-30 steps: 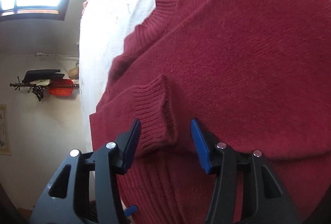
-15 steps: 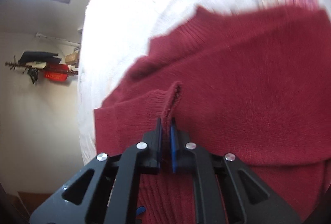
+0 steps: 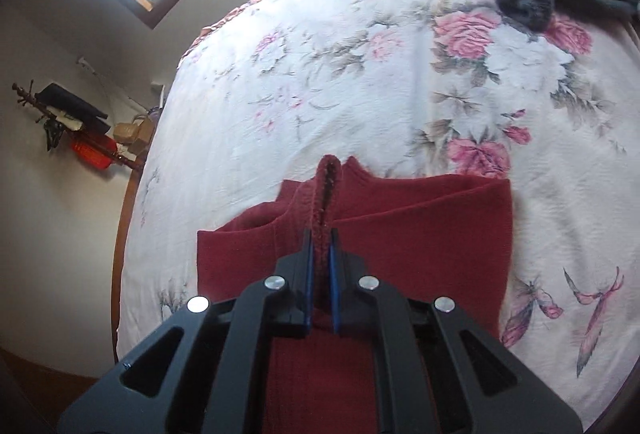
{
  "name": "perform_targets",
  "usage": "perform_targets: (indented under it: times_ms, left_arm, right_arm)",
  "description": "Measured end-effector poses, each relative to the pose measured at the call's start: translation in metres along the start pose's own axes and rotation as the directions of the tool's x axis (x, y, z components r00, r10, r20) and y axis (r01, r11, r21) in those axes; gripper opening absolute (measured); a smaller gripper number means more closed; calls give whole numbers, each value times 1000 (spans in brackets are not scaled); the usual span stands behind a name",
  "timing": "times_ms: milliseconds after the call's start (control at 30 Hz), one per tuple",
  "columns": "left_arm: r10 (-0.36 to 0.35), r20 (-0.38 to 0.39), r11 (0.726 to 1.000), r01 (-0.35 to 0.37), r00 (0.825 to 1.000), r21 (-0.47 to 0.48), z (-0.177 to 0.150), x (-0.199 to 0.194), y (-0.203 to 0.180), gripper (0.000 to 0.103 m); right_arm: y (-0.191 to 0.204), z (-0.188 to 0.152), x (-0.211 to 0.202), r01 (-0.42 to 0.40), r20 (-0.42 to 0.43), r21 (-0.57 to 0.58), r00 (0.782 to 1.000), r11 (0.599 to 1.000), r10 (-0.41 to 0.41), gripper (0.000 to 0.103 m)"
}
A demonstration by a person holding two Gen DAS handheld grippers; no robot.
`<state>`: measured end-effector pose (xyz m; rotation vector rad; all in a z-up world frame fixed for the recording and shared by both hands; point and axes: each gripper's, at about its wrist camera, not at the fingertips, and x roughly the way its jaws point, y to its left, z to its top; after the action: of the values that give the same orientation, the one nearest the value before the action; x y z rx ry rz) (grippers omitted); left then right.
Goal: Fold small clothes
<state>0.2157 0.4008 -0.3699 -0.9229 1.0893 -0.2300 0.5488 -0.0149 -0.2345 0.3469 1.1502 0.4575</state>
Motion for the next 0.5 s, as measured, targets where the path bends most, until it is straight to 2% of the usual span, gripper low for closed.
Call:
perform_targets:
  times_ms: [233,500]
  left_arm:
    - [-23,40,999,21,999,38,14,-23,-14,64]
    - [-36,100,997,29,994,75,53,-33,-30,63]
  right_arm:
    - [-65,-21,26,58,-23,90,998,994,-56,5]
    - [-119,-45,52,85,-56,174,995,981,-77,5]
